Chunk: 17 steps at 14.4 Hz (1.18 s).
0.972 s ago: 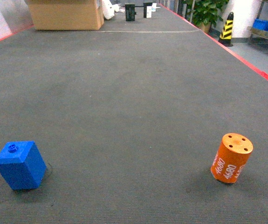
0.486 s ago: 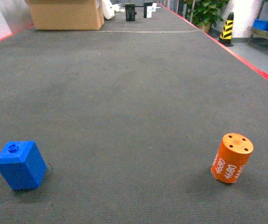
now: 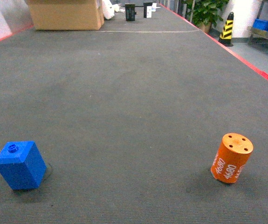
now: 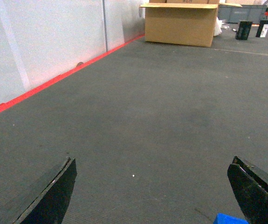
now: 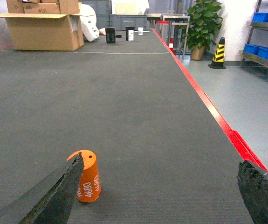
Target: Sort blue parts and orange caps into right shelf containers
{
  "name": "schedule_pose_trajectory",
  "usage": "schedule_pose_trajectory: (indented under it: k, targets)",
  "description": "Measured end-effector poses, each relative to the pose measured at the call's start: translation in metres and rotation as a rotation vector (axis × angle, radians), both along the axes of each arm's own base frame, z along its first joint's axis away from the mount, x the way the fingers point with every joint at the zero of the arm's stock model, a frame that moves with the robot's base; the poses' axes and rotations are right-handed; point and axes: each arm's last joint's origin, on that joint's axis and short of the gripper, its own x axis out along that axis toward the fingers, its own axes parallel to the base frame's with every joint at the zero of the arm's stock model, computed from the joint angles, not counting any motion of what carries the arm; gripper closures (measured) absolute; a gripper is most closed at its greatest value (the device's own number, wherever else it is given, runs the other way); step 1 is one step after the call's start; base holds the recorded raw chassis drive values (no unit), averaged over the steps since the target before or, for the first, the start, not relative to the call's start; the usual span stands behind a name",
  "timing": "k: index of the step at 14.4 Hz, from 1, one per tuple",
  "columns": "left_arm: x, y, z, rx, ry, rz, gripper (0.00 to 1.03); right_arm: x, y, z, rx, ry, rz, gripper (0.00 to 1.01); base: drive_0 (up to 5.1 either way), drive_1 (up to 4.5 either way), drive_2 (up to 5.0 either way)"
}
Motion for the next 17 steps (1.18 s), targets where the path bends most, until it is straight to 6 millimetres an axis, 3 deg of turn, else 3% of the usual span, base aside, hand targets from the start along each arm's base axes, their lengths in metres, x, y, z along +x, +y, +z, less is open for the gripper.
schedule_pose_trajectory:
  k: [3, 5, 17]
  targets:
    - [0.017, -0.013, 0.000, -0.001, -0.009, -0.081, 0.05, 0.000, 0.000, 0.000, 0.000, 0.000, 0.000, 0.03, 0.0, 0.00, 0.0]
    - [0.038, -0.025, -0.016, 0.001, 0.034, -0.173, 0.05, 0.000, 0.000, 0.000, 0.000, 0.000, 0.000, 0.03, 0.0, 0.00, 0.0]
    - [0.057, -0.036, -0.039, -0.008, 0.084, -0.249, 0.05, 0.000, 0.000, 0.000, 0.000, 0.000, 0.000, 0.03, 0.0, 0.00, 0.0]
